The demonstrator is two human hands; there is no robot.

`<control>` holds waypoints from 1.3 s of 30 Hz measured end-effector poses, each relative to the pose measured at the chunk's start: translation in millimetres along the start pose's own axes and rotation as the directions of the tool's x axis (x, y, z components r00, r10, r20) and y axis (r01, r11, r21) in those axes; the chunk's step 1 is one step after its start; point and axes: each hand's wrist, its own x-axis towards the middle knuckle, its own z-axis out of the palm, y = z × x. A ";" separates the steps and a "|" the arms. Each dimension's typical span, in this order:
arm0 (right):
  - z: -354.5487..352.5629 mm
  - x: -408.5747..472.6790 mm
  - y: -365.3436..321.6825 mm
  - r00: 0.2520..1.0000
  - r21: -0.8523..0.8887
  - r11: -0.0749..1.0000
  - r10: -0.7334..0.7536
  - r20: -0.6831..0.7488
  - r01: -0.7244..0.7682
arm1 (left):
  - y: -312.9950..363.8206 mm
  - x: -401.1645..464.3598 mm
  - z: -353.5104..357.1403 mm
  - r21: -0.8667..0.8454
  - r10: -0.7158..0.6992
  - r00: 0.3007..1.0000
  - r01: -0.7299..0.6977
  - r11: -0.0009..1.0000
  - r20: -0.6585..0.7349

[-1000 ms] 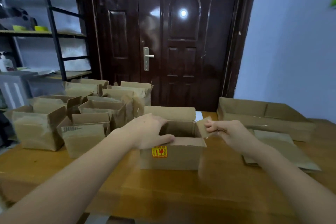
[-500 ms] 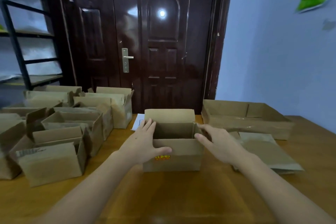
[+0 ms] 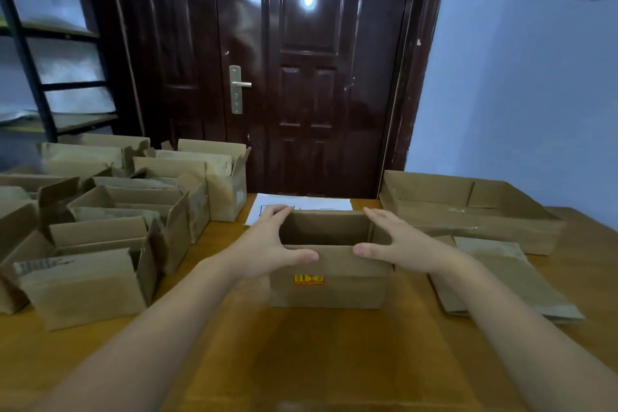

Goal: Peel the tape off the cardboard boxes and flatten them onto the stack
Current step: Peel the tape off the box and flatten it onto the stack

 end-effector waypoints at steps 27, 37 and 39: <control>72.4 -64.8 24.3 0.933 0.404 0.903 0.263 -0.247 -0.148 | -27.3 -74.3 38.6 -0.203 -0.185 0.962 0.143 0.969 -0.203; 99.0 -46.3 13.7 0.973 0.304 0.946 0.165 -0.161 -0.110 | -25.4 -66.9 48.4 -0.192 -0.128 0.989 0.112 0.975 -0.075; 96.9 -44.0 12.5 0.966 0.315 0.945 0.160 -0.202 -0.091 | -25.5 -64.7 45.7 -0.081 -0.106 0.992 0.100 0.992 -0.071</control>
